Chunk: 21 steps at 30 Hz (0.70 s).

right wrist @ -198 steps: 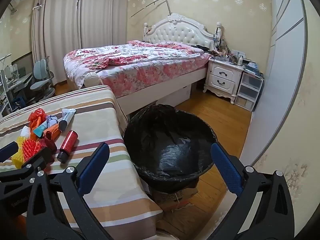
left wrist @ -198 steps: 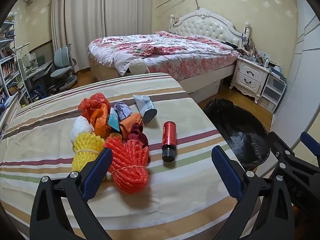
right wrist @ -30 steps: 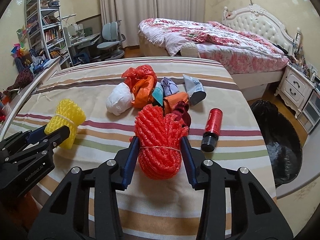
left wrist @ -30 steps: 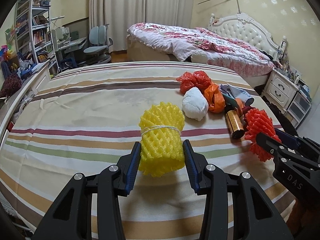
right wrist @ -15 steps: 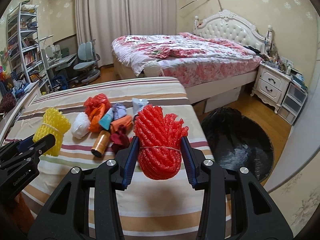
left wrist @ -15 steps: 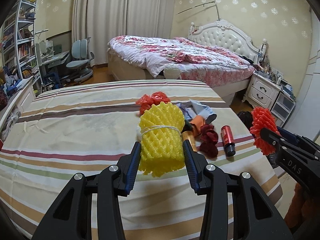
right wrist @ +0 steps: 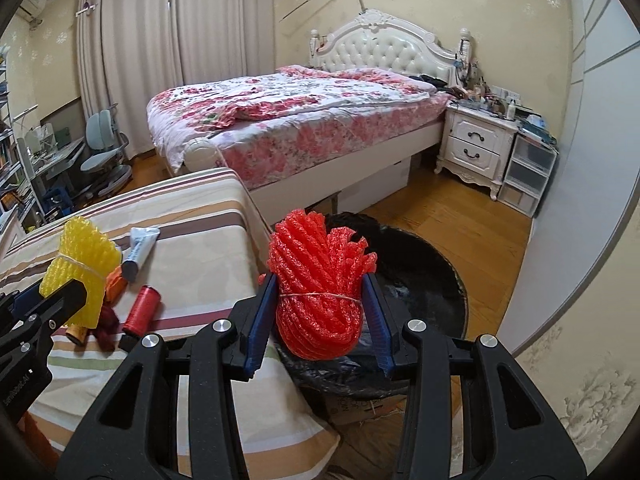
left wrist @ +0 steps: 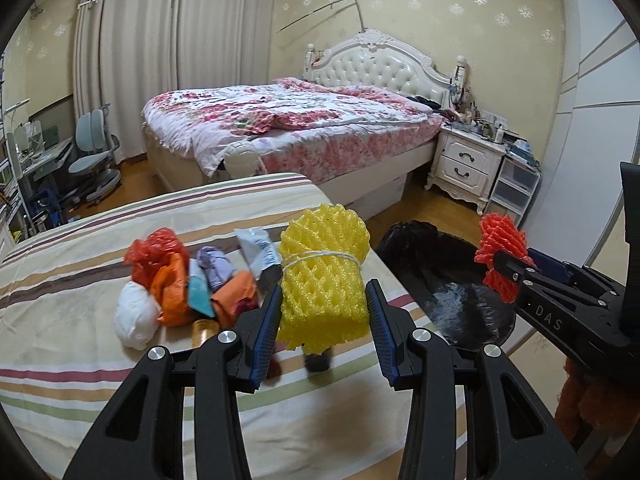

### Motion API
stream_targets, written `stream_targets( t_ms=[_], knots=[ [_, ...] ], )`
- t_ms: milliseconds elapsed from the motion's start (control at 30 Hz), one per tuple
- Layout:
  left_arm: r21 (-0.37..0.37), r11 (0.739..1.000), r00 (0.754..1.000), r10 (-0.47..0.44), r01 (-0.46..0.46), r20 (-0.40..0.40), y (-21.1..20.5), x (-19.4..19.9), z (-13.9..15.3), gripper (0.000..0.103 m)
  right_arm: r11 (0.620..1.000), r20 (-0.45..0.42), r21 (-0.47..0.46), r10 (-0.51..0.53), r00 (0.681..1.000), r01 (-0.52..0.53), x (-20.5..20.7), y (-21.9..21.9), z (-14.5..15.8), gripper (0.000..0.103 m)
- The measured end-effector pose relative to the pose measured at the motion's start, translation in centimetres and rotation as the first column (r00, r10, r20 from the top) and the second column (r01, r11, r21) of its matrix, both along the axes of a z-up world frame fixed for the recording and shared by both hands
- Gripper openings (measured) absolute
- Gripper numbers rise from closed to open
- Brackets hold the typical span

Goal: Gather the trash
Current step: 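Carry both nets over the bin and open both tools to drop them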

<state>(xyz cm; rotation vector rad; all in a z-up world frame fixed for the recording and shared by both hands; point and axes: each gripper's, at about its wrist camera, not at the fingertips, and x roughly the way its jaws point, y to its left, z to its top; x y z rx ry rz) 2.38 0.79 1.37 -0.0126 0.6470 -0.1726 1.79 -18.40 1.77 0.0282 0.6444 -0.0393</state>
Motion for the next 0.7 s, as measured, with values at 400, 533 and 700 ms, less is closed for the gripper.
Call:
stream_targets(
  t_ms=[400, 533, 700],
  knots=[
    [0.037, 0.998, 0.997, -0.058, 0.06, -0.048, -6.0, 5.1, -2.1, 0.043, 0.998, -0.033, 0.026, -0.051, 0.998, 0.052, 3.5, -3.9, -1.9, 0.042],
    [0.05, 0.996, 0.996, -0.065, 0.068, -0.062, -7.4, 6.5, -2.6, 0.043, 0.998, -0.044, 0.032, -0.06, 0.997, 0.061, 4.3, -4.7, -2.3, 0.042],
    [0.062, 0.996, 0.995, -0.062, 0.067, -0.084, -8.8, 7.9, -3.2, 0.043, 0.997, -0.057, 0.036, -0.071, 0.996, 0.074, 5.4, -5.5, -2.8, 0.042]
  ],
)
